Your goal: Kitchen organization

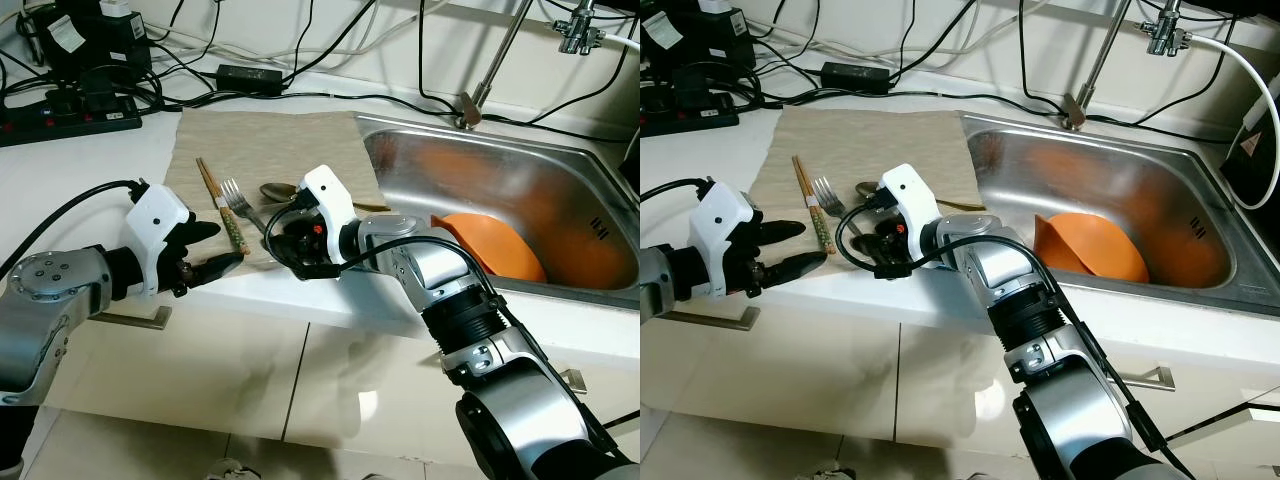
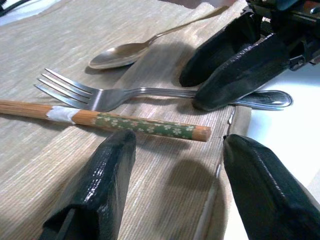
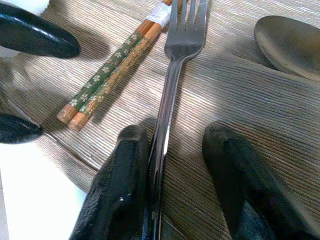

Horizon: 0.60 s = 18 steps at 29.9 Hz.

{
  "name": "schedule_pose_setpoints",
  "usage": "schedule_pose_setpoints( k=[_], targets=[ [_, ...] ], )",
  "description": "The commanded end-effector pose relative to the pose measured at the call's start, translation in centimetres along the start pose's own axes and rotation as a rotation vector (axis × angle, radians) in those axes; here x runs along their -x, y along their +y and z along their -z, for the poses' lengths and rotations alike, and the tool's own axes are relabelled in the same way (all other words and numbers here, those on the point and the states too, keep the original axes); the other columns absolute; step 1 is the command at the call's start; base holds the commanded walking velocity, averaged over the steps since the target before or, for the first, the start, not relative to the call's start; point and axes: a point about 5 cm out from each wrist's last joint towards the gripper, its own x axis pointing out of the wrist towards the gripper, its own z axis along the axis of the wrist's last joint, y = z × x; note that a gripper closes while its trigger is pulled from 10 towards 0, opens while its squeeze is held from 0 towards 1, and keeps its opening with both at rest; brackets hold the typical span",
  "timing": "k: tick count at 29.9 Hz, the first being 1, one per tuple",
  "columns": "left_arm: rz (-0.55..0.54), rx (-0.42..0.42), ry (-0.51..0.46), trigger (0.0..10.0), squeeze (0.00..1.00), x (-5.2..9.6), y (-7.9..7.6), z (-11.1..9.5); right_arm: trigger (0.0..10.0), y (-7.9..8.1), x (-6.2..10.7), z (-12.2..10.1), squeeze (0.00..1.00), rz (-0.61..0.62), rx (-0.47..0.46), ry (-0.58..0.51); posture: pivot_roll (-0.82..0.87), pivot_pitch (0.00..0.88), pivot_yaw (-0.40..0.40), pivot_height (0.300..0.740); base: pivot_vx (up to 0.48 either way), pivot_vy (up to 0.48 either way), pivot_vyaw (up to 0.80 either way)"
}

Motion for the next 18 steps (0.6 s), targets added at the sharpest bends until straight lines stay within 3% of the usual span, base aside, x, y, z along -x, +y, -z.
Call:
schedule_pose_setpoints(
  k=[1,10,18],
  targets=[
    [0.024,-0.012,-0.003,10.0,0.00,-0.3,-0.4,-0.3,0.0,-0.3,0.1,0.5,0.00,0.012,-0.010,0.025,0.07,0.020,-0.107,0.740,0.000,0.000,0.00],
    [0.029,-0.012,-0.004,10.0,0.00,-0.5,-0.5,-0.3,0.0,-0.2,0.1,0.2,0.00,0.007,-0.010,0.008,0.07,0.018,-0.106,0.740,0.000,0.000,0.00],
    [0.028,-0.010,-0.002,10.0,0.00,-0.6,-0.5,-0.2,0.0,-0.5,0.5,-1.0,0.00,0.002,-0.047,-0.072,0.07,0.019,-0.107,0.740,0.000,0.000,0.00]
  ],
)
